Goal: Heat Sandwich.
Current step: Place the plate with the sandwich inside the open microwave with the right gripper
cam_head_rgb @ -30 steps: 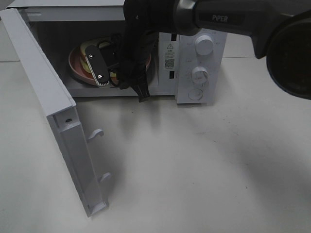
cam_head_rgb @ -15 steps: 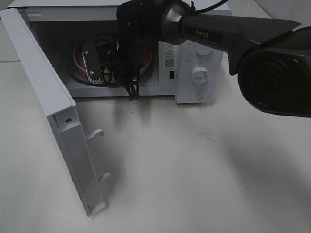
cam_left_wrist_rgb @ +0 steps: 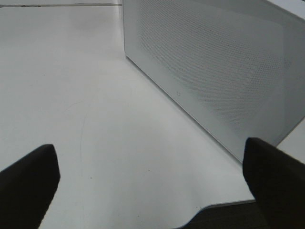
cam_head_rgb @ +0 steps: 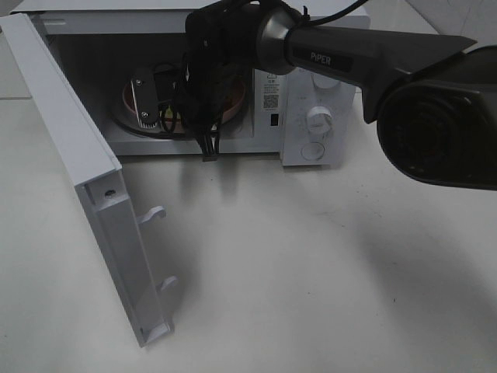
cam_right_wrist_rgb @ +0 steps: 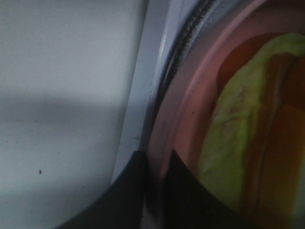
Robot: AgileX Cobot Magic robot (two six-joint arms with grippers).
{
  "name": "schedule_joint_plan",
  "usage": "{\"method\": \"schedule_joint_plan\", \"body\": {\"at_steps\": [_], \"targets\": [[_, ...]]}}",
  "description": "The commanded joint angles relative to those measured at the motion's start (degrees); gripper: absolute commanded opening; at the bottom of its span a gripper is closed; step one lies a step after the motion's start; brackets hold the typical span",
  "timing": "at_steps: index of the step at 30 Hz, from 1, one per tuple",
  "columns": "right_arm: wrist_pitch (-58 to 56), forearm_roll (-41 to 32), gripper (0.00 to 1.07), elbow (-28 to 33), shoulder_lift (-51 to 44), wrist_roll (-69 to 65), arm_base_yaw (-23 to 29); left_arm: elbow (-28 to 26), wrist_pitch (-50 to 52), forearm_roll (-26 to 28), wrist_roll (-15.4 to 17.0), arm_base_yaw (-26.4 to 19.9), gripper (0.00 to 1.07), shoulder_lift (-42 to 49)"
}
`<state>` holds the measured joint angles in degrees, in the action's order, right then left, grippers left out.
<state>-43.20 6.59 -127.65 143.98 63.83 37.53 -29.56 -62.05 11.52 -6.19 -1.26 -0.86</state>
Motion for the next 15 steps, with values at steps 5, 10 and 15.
{"method": "schedule_joint_plan", "body": {"at_steps": [5,10,15], "targets": [[-2.0,0.5,0.38,-0.6,-0.6,-2.2,0.2,0.1,0.4,0.0,0.1,0.2,0.97,0.1],[-2.7,0.4,0.57,-0.6,-0.7,-3.2,0.2,0.1,0.4,0.0,0.1,0.2,0.97,0.1],[-1.8,0.3,0.68,1.3,-2.2,-4.6,0.2,0.1,0.4,0.0,0.1,0.2,0.97,0.1]]}}
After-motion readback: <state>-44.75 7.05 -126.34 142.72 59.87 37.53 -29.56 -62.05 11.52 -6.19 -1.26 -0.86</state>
